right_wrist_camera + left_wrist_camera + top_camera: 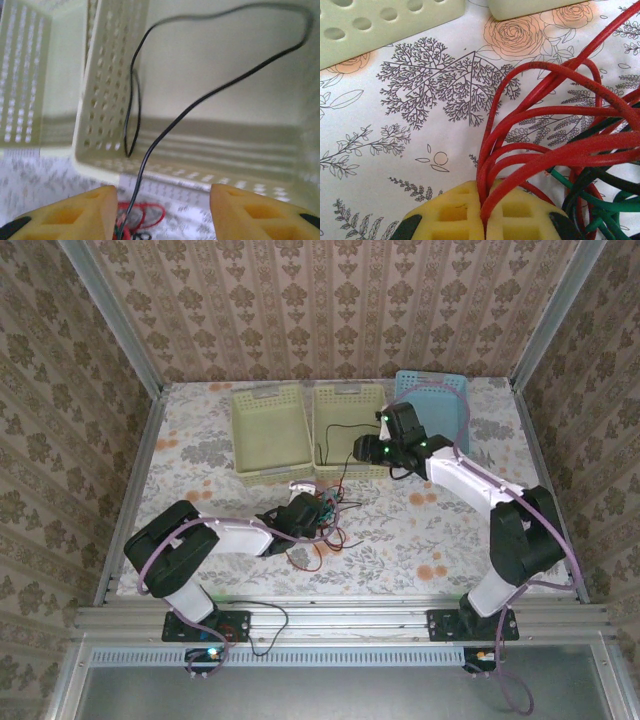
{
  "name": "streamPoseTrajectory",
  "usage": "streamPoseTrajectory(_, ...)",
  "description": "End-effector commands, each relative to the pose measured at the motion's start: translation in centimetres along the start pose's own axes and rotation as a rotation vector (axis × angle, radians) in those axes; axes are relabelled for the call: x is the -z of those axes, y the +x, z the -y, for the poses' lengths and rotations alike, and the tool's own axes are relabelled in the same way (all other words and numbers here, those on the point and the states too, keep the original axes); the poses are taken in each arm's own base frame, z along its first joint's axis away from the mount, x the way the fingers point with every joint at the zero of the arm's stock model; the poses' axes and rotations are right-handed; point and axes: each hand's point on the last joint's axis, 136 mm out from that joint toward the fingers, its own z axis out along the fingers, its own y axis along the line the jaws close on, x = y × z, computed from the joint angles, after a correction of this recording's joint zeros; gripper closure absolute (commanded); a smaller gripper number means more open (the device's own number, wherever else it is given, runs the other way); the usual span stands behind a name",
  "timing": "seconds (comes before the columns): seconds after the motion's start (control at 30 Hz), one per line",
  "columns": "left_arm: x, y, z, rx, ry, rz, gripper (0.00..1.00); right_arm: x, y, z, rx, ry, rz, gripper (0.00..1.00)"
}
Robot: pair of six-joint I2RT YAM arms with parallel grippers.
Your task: Untangle the cables
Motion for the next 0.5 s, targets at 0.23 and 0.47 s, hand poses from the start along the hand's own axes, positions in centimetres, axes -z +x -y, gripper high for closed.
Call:
streamPoseTrajectory(0.23, 0.7, 4.3, -1.0, -0.073, -0.016, -0.141, 1.0, -2.7, 5.1, -2.8, -0.127, -0.231, -0.147, 0.64)
streamPoseTrajectory(0.47, 1.7, 5.6, -1.1, -0.083, 0.004, -0.172, 1.0, -3.9, 4.9, -2.8, -0.199, -0.27, -0.114, 0.69)
